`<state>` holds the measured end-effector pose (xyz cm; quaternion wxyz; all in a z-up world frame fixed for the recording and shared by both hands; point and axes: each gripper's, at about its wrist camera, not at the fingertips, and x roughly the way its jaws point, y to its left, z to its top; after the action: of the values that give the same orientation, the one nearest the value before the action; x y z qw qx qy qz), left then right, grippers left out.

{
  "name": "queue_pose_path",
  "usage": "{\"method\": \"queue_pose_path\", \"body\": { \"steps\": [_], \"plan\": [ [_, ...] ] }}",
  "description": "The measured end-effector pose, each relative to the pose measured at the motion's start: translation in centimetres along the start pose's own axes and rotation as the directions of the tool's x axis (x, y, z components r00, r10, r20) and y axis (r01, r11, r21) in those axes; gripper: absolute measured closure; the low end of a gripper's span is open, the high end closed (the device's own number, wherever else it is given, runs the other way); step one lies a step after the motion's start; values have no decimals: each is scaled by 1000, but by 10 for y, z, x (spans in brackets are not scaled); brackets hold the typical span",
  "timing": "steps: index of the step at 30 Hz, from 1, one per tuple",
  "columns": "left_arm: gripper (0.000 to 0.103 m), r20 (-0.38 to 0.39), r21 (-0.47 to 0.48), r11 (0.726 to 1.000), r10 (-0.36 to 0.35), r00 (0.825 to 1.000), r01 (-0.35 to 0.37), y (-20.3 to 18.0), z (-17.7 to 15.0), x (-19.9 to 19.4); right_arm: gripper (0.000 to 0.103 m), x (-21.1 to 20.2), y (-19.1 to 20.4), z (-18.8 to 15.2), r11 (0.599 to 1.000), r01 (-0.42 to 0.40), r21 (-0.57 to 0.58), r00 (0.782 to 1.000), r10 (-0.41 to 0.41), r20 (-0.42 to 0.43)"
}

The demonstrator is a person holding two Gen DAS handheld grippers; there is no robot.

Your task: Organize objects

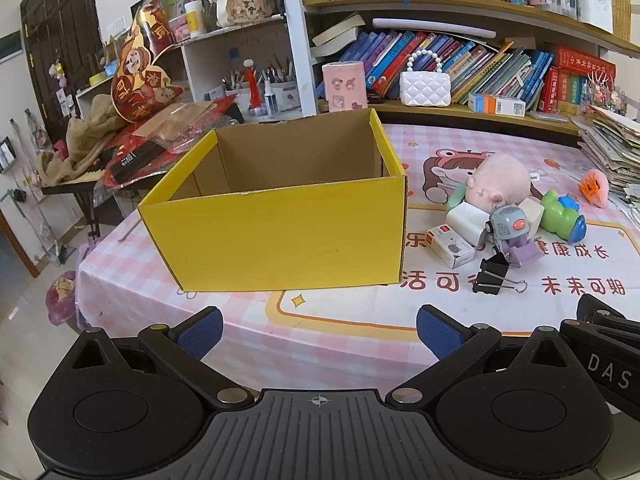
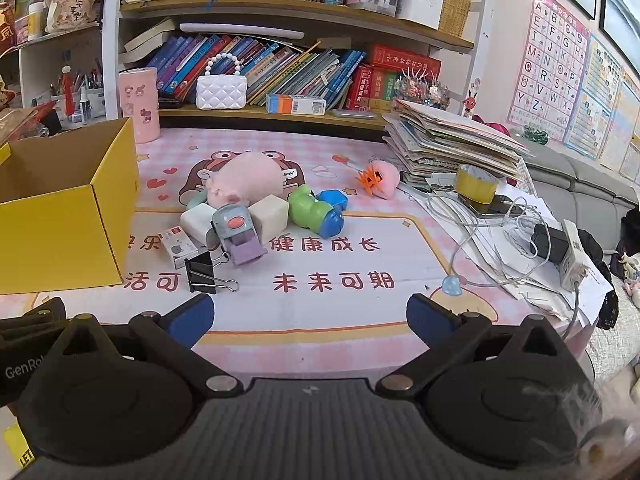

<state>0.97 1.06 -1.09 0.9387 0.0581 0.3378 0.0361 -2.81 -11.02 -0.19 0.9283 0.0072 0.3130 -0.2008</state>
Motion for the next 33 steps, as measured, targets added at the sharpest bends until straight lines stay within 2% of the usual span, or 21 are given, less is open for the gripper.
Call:
{"method": "queue_pose_path", "body": {
  "steps": [15, 23, 28, 33],
  "plan": [
    [0, 5, 0, 999, -32, 999, 32, 12, -6, -3, 0, -6, 0, -10, 1000, 3, -5, 1000, -3, -11],
    [0, 18, -35, 999, -39, 999, 39, 4, 2, 0, 0, 9, -20, -4, 1000, -8, 26, 1000, 9, -11],
    [0, -13, -49, 998, -40, 999, 39, -11, 9, 7, 0, 25, -41, 4, 998, -38, 48, 999, 38, -6],
    [0, -4, -63, 998, -32, 999, 31, -29, 16, 8, 0, 46, -65, 14, 992, -106, 71, 994, 107, -12]
  ]
}}
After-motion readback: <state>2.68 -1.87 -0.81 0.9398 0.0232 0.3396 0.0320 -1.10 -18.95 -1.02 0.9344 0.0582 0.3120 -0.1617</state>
